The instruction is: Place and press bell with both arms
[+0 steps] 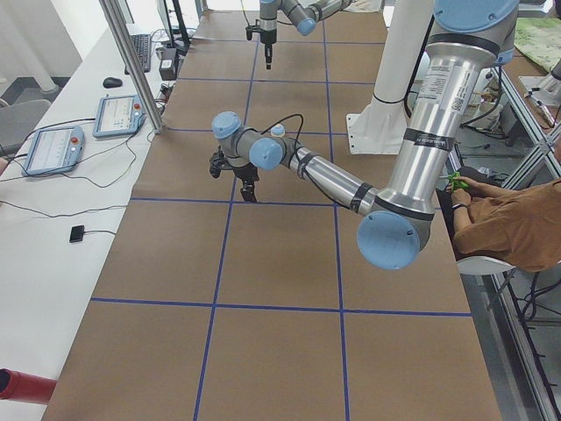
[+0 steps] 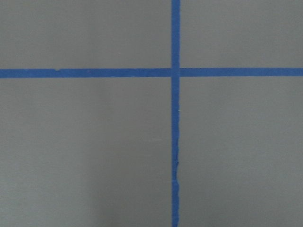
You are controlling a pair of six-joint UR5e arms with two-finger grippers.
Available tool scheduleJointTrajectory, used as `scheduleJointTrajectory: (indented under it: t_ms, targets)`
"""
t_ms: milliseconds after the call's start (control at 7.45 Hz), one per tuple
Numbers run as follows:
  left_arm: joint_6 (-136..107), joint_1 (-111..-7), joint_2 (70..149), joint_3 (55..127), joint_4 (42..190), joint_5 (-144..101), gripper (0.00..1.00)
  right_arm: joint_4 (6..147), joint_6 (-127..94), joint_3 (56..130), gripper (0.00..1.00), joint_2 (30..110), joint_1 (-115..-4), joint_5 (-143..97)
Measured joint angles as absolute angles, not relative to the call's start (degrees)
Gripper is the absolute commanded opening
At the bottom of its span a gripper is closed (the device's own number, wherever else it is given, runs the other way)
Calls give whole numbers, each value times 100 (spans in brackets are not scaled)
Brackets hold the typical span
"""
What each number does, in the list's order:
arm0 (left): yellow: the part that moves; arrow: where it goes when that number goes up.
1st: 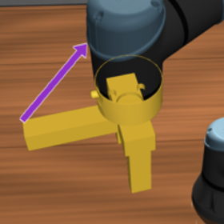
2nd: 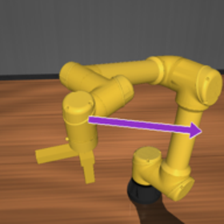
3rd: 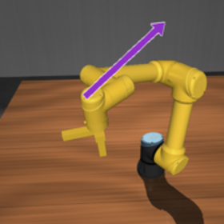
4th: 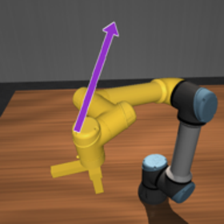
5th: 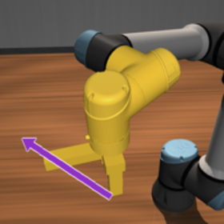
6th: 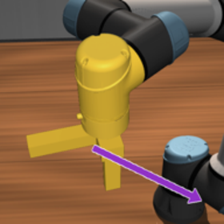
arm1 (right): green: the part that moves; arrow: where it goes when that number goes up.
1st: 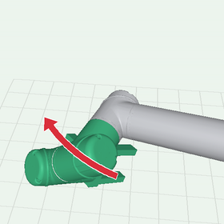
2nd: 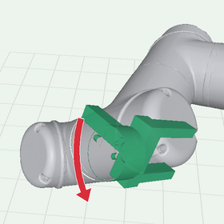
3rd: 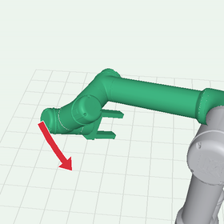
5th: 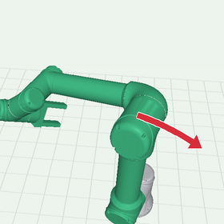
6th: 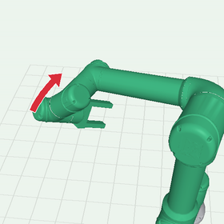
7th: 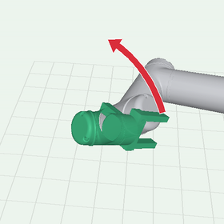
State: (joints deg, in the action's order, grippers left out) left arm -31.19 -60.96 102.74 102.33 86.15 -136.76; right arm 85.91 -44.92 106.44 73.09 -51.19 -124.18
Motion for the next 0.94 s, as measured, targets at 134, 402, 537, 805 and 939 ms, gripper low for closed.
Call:
scheduleJointTrajectory:
  t_ms: [134,402,537,805,939]
  targets:
    - [-2643,-6358,9950,10382,8619,-13661,92,8576,-3771,10686,0,7736,-5531,-12519]
    - [-1473,-6982,9389,10482,8628,-13675,99,8582,-2227,10692,0,8530,-6478,-12740]
    - [-957,-7279,9191,10475,8630,-13681,99,8590,-1616,10669,0,8818,-6920,-12900]
    - [-315,-7747,8953,10455,8637,-13677,99,8591,-686,10621,15,9260,-7512,-13080]
    - [-196,-7896,8904,10449,8637,-13671,99,8592,-370,10613,99,9397,-7707,-13100]
